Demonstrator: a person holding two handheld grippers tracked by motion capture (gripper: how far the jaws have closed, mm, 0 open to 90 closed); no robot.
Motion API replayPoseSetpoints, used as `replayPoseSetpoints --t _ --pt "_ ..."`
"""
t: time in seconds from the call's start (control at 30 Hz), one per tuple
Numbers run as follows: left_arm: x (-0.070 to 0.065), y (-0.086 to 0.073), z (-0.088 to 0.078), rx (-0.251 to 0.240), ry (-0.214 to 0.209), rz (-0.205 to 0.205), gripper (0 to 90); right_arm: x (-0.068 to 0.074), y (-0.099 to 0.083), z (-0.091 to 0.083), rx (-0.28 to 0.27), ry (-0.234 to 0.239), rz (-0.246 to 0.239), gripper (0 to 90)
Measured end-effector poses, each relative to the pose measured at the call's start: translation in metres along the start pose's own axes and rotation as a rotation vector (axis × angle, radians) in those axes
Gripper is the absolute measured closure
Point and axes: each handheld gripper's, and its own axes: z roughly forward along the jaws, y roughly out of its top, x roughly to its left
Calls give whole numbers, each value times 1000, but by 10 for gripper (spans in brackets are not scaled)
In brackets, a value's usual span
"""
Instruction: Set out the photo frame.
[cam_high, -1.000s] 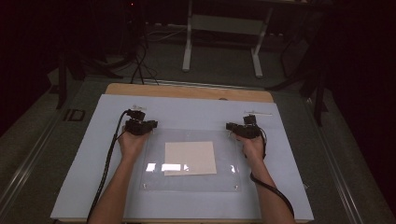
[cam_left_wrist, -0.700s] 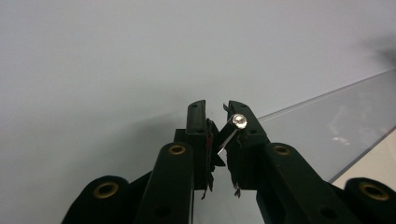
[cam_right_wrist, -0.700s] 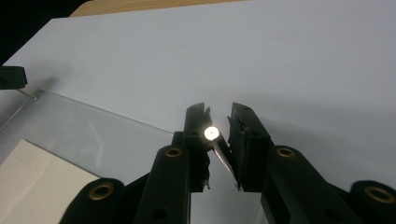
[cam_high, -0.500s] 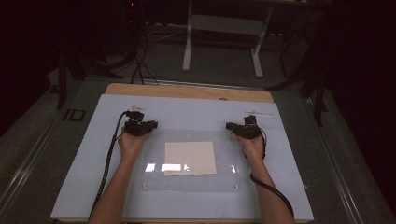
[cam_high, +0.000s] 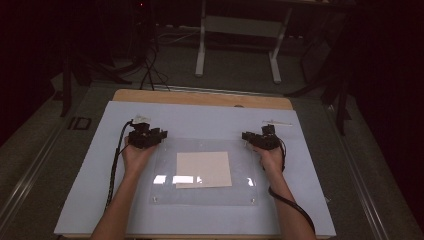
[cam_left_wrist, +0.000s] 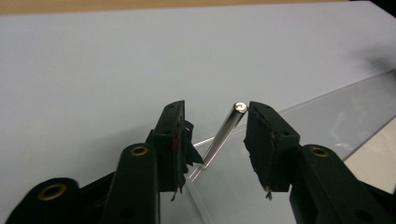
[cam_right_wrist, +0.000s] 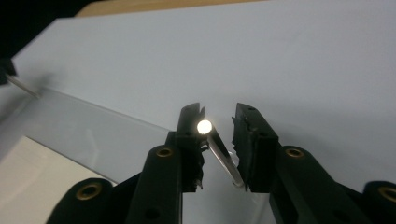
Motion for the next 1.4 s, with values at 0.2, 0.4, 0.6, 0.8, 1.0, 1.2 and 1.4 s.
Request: replayPoseSetpoints --t 0.2,0.4,0.6,0.8,1.0,1.2,1.4 --pt "-2 -2 -6 -36 -12 26 554 3 -2 -8 -2 -31 -91 665" --pt "-6 -6 -9 -80 -22 50 581 8 -3 -18 -23 -86 -196 698" --pt "-7 -8 -10 -93 -26 66 651 13 -3 -21 -26 -109 -231 769" --pt "-9 -9 -8 -84 -8 86 688 17 -4 -18 -30 -118 -237 836" --pt "-11 -10 -6 -84 21 101 746 18 -1 -18 -5 -124 -219 837" --pt "-8 -10 -4 -101 20 83 794 17 -2 -18 -13 -118 -204 834" --pt "-5 -12 -2 -103 11 75 829 16 -3 -18 -15 -115 -190 833"
